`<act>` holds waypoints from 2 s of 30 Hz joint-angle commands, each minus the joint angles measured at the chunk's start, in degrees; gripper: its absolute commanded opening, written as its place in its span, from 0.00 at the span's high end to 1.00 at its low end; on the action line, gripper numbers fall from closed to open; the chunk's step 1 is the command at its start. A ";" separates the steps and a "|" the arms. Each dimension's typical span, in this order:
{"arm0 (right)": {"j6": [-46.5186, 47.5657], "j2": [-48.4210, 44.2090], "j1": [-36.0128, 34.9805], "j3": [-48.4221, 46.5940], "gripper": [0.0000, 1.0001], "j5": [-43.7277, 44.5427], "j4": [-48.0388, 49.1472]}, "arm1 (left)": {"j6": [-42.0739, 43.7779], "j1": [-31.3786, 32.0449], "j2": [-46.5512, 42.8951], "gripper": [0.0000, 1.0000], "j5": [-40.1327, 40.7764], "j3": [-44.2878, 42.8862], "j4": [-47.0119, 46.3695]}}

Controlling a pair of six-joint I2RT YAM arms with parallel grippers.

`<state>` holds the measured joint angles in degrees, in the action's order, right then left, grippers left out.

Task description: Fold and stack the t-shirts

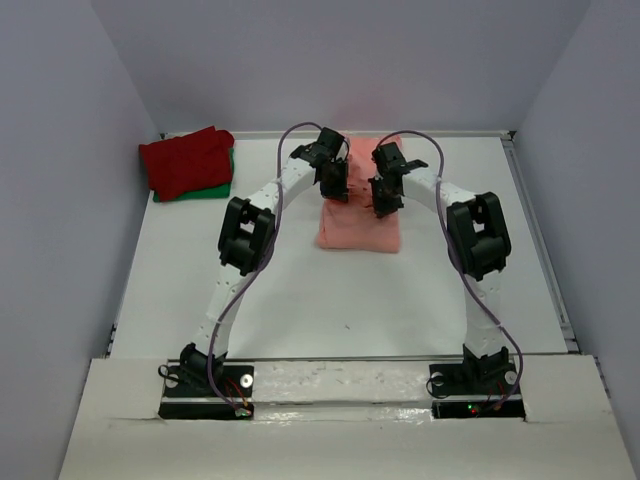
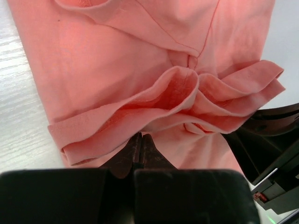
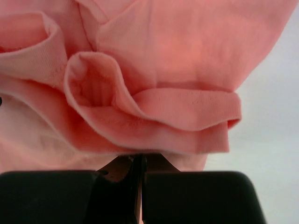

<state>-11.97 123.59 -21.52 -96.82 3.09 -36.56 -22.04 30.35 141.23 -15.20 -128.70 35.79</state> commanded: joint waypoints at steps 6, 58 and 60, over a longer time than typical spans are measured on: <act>1.51 5.61 -0.54 -11.11 1.00 3.68 -0.01 | -0.37 -0.46 0.36 1.00 -2.38 -2.69 -2.21; 0.72 1.39 -3.79 -3.55 1.00 2.79 2.28 | -5.47 4.10 -26.27 1.00 10.46 30.79 -18.13; 1.07 1.30 -3.79 -3.82 1.00 3.41 1.84 | -6.34 4.89 -26.44 1.00 10.37 32.20 -18.47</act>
<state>-11.81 127.55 -24.45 -101.03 5.15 -32.60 -27.18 35.38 116.46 -6.85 -99.02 17.30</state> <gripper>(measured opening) 0.009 0.011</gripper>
